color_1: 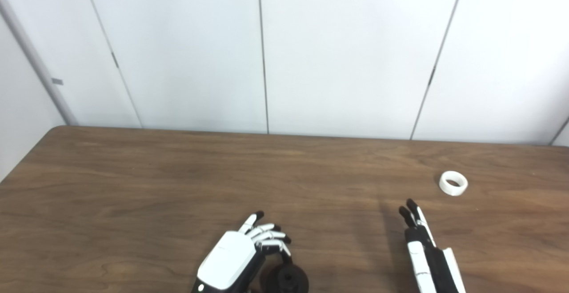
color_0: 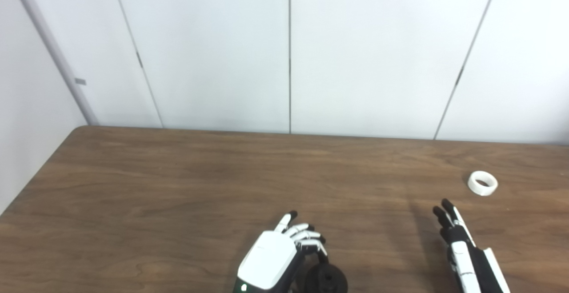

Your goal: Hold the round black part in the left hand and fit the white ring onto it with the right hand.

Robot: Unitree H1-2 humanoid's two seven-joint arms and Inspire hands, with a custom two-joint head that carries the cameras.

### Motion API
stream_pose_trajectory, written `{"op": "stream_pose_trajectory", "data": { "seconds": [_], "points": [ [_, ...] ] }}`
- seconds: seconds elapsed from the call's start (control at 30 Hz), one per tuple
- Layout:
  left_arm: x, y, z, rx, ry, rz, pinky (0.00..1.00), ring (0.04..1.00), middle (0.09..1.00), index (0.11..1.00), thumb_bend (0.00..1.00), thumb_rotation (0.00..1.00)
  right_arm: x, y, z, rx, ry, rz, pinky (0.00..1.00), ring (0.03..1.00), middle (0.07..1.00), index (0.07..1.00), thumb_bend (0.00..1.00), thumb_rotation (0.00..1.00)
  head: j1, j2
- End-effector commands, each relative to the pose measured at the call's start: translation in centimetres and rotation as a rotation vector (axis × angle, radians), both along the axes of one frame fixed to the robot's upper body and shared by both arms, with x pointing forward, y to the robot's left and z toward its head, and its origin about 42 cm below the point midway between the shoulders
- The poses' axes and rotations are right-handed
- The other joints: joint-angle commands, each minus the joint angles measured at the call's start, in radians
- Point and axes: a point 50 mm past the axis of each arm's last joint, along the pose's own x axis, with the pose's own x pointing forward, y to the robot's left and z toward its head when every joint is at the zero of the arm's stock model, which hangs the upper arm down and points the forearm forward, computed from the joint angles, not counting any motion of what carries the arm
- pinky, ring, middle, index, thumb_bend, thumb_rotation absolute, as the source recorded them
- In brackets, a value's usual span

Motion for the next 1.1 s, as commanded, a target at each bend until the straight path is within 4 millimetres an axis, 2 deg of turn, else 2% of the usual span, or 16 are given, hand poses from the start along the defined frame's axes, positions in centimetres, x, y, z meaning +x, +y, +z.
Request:
{"op": "stream_pose_trajectory", "data": {
  "seconds": [0.0,0.2,0.63,0.67,0.7,0.77,0.83,0.9,0.93,1.03,1.07],
  "points": [
    [0.0,-0.1,0.3,-0.026,-0.054,-0.013,1.0,0.849,0.764,0.485,0.52,0.05,-0.8,0.6,1.0,0.016,-0.041,-0.01,1.0,0.984,0.948,0.963,0.55,1.0,-0.007,0.01],
    [-0.7,0.2,-0.7,-0.044,-0.045,-0.013,1.0,0.852,0.767,0.485,0.52,0.05,-0.8,1.1,1.6,0.013,-0.042,-0.018,1.0,0.977,0.943,0.958,0.57,1.0,-0.043,0.049],
    [-0.6,1.6,-2.4,0.013,-0.07,0.005,1.0,0.851,0.769,0.486,0.52,0.05,-0.2,1.0,2.9,-0.006,-0.071,-0.037,1.0,0.957,0.925,0.925,0.57,1.0,-0.08,0.097],
    [-0.6,1.7,-2.3,0.012,-0.069,0.007,1.0,0.85,0.767,0.486,0.52,0.05,-0.1,0.9,3.1,-0.002,-0.073,-0.041,0.98,0.956,0.924,0.912,0.58,0.92,-0.086,0.101],
    [-0.5,1.8,-2.3,0.011,-0.068,0.01,1.0,0.85,0.767,0.486,0.52,0.05,0.0,0.8,3.3,0.003,-0.074,-0.048,0.98,0.956,0.924,0.912,0.58,0.92,-0.091,0.103],
    [-0.5,2.0,-2.3,0.008,-0.066,0.015,1.0,0.847,0.765,0.486,0.52,0.05,0.2,0.6,3.8,-0.012,-0.072,-0.08,0.91,0.936,0.912,0.88,0.6,0.77,-0.105,0.106],
    [-0.5,2.2,-2.3,0.006,-0.065,0.019,1.0,0.847,0.763,0.486,0.52,0.05,0.3,0.3,4.2,-0.084,-0.075,-0.118,0.83,0.896,0.885,0.841,0.64,0.67,-0.12,0.106],
    [-0.6,2.5,-2.4,0.004,-0.062,0.023,1.0,0.846,0.762,0.486,0.52,0.05,0.5,0.0,4.7,-0.119,-0.087,-0.138,0.84,0.883,0.871,0.815,0.64,0.56,-0.131,0.107],
    [-0.6,2.5,-2.4,0.003,-0.061,0.024,1.0,0.845,0.762,0.486,0.52,0.05,0.5,-0.1,4.8,-0.122,-0.091,-0.142,0.84,0.879,0.866,0.803,0.64,0.47,-0.141,0.107],
    [-0.6,2.8,-2.7,0.001,-0.065,0.026,1.0,0.841,0.759,0.486,0.52,0.05,0.9,-0.6,5.4,-0.122,-0.103,-0.156,0.85,0.878,0.854,0.78,0.66,0.33,-0.16,0.106],
    [-0.6,2.9,-2.8,0.005,-0.062,0.028,1.0,0.841,0.759,0.486,0.52,0.05,1.1,-1.0,5.6,-0.141,-0.108,-0.169,0.85,0.879,0.853,0.777,0.67,0.31,-0.176,0.106]
  ]
}}
